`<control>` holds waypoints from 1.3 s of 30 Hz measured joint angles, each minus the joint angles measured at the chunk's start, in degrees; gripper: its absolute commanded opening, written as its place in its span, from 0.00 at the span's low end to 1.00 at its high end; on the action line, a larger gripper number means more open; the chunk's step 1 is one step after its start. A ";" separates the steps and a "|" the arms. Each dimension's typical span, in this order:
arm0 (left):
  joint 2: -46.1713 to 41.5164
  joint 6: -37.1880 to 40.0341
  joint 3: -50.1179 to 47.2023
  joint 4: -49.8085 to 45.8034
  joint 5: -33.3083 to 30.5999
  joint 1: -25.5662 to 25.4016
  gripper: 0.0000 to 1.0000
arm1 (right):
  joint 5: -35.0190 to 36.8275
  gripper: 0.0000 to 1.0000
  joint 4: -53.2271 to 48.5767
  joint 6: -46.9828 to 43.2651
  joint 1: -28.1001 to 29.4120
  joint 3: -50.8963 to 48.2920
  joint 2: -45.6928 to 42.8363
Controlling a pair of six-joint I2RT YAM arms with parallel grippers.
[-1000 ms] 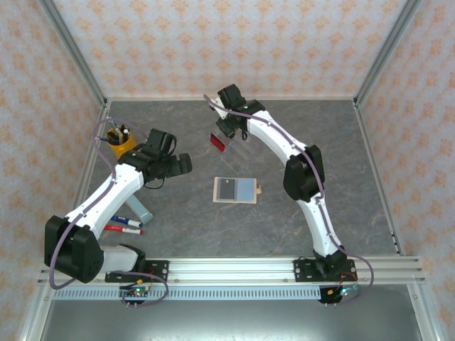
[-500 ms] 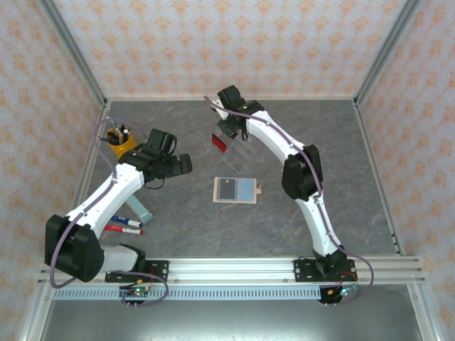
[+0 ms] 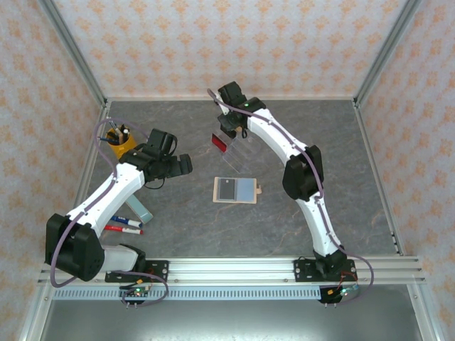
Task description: Take the credit cards out of the card holder
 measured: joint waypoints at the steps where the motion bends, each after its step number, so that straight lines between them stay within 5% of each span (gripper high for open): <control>1: 0.04 -0.09 0.00 0.00 0.02 0.02 1.00 | -0.42 0.40 0.04 1.29 0.00 -1.73 -1.33; 11: 0.13 -1.18 -0.15 0.04 2.60 0.85 1.00 | -2.21 0.58 5.92 21.62 2.64 -39.19 -32.76; 16: 0.50 -1.99 -0.72 0.92 6.19 0.85 1.00 | -2.23 0.63 10.69 34.16 6.88 -56.68 -41.79; 21: 2.27 -3.45 -2.38 4.17 12.04 0.85 1.00 | -2.38 0.67 14.71 44.06 11.72 -67.17 -41.09; 28: 4.35 -5.57 -4.90 8.20 17.42 0.85 1.00 | -2.40 0.66 18.27 49.37 15.04 -65.02 -32.68; 34: 4.37 -7.13 -7.04 9.79 18.58 0.85 1.00 | -1.25 0.60 18.14 51.21 15.06 -64.32 -28.74; 39: 5.20 -8.28 -7.21 11.63 20.57 0.85 0.90 | -0.04 0.52 17.73 52.24 15.06 -64.32 -28.15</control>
